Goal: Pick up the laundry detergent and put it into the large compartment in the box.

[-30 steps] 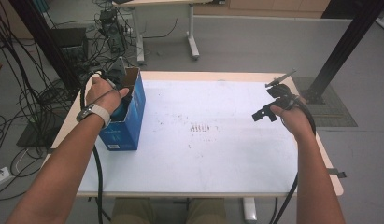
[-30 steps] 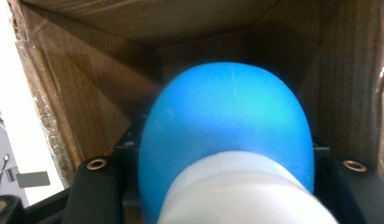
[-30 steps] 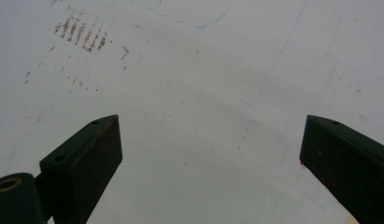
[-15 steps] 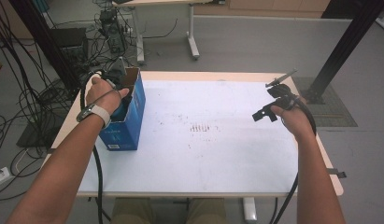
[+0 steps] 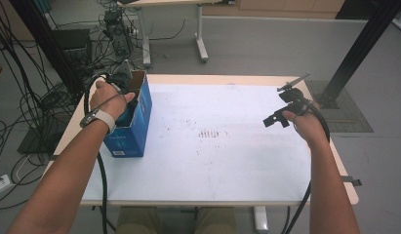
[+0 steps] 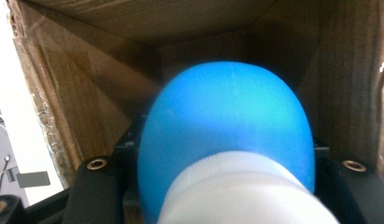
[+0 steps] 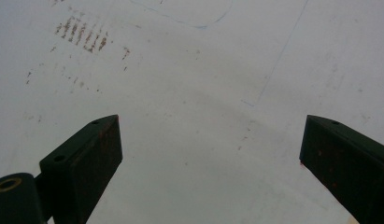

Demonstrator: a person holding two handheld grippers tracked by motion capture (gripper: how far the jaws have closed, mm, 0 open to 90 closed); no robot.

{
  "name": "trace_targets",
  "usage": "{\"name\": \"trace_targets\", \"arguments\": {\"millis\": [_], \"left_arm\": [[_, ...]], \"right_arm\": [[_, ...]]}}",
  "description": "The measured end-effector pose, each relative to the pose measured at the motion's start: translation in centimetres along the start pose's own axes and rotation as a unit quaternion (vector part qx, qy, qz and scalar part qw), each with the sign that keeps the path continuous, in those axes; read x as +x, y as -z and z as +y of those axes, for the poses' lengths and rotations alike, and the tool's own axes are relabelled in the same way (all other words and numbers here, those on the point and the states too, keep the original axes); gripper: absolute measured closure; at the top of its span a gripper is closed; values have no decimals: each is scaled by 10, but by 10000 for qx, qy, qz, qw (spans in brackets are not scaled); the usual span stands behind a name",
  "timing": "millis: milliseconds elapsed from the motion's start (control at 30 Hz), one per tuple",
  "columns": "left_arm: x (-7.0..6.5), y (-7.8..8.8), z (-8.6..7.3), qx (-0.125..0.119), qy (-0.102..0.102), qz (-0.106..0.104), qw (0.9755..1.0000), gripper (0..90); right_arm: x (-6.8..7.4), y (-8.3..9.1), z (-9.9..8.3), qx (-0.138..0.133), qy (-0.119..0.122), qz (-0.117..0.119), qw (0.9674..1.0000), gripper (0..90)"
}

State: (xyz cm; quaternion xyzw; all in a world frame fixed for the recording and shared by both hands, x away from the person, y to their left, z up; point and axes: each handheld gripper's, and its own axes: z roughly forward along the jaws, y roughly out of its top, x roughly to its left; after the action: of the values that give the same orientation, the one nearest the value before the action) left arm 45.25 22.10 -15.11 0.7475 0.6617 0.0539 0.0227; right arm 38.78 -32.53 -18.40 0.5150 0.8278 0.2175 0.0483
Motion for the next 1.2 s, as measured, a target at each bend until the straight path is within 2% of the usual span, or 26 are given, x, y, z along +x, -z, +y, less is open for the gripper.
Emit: {"name": "trace_targets", "arguments": {"millis": [1200], "left_arm": [[0,0,-3,-34,-14,-1,10000,389]], "right_arm": [[1,2,-3,-26,14,-9,10000,56]]}}
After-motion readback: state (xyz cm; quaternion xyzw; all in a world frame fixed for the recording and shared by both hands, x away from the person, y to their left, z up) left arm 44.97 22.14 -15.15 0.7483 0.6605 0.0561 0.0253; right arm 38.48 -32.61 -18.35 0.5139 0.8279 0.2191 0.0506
